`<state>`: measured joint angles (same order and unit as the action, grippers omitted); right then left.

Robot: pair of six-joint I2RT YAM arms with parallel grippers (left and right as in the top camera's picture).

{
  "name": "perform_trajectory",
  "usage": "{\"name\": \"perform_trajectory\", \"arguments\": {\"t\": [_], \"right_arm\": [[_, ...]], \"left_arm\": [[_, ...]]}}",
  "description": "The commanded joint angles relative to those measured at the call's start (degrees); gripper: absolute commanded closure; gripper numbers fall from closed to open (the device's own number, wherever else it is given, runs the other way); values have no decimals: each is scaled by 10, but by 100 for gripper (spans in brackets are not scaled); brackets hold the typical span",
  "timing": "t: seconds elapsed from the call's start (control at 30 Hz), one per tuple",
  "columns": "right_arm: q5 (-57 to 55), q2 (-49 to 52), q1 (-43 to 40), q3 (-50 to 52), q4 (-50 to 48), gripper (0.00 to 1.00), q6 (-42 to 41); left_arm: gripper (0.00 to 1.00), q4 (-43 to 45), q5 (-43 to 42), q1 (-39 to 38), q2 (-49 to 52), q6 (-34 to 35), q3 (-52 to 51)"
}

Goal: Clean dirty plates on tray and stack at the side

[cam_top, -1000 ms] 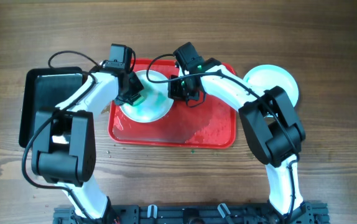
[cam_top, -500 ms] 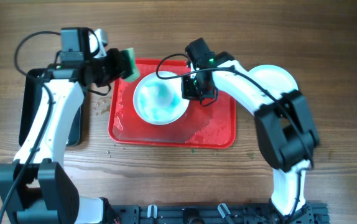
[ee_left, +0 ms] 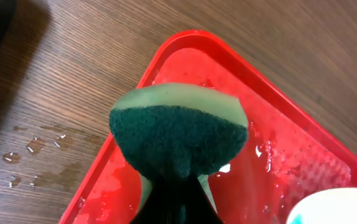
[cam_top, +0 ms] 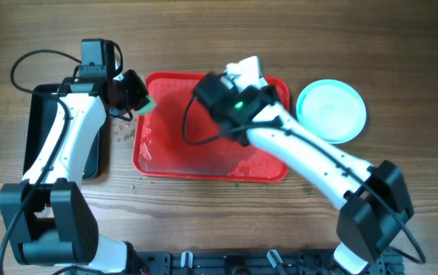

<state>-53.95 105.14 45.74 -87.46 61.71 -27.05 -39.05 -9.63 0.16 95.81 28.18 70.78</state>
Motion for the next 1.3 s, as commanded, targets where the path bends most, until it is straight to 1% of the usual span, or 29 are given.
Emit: {"name": "perform_trajectory", "arguments": {"t": [0.0, 0.13, 0.2, 0.27, 0.33, 0.37, 0.43, 0.5, 0.57, 0.63, 0.7, 0.77, 0.8, 0.9, 0.93, 1.03, 1.27], "right_arm": [[-167, -9, 42, -2, 15, 96, -36], [-216, -9, 77, -2, 19, 96, -36], [-218, -9, 83, -2, 23, 96, -37], [-215, -9, 83, -2, 27, 96, -57], [-177, -12, 80, -2, 39, 96, -94], [-127, -19, 72, -2, 44, 96, -115], [-30, -44, 43, -2, 42, 96, -124], [66, -76, -5, -2, 27, 96, -102], [185, -116, -83, -2, -7, 96, -42], [309, -145, -177, -2, -34, 96, -12], [431, -154, -299, -2, -38, 96, -12], [493, -149, -406, 16, -39, 96, -14], [507, -147, -450, 36, -48, 96, -14], [532, -146, -548, 109, -97, 96, -17], [548, -146, -589, 148, -127, 96, -16], [570, -146, -633, 218, -186, 96, -14], [572, -145, -615, 348, -289, 96, -15]], "left_arm": [[96, 2, 9, 1, 6, 8, -8], [96, 2, 9, 1, 6, 8, -8], [96, 2, 9, 1, 6, 8, -8], [96, 2, 10, 1, 6, 8, -8], [96, 2, 10, 1, 6, 8, -8], [96, 2, 10, 1, 6, 8, -8], [96, 2, 10, 1, 6, 8, -8], [96, 1, 10, 1, 6, 8, -8], [96, 2, 10, 1, 6, 8, -8], [96, 2, 10, 1, 6, 8, -8], [96, 2, 9, 1, 6, 9, -8], [96, 2, 10, 1, 6, 12, -8], [96, 2, 10, 1, 6, 12, -8], [96, 2, 10, 1, 6, 12, -8], [96, 2, 10, 1, 6, 12, -8], [96, 2, 10, 1, 6, 12, -8], [96, 2, 25, 1, 6, 11, -8]]}}
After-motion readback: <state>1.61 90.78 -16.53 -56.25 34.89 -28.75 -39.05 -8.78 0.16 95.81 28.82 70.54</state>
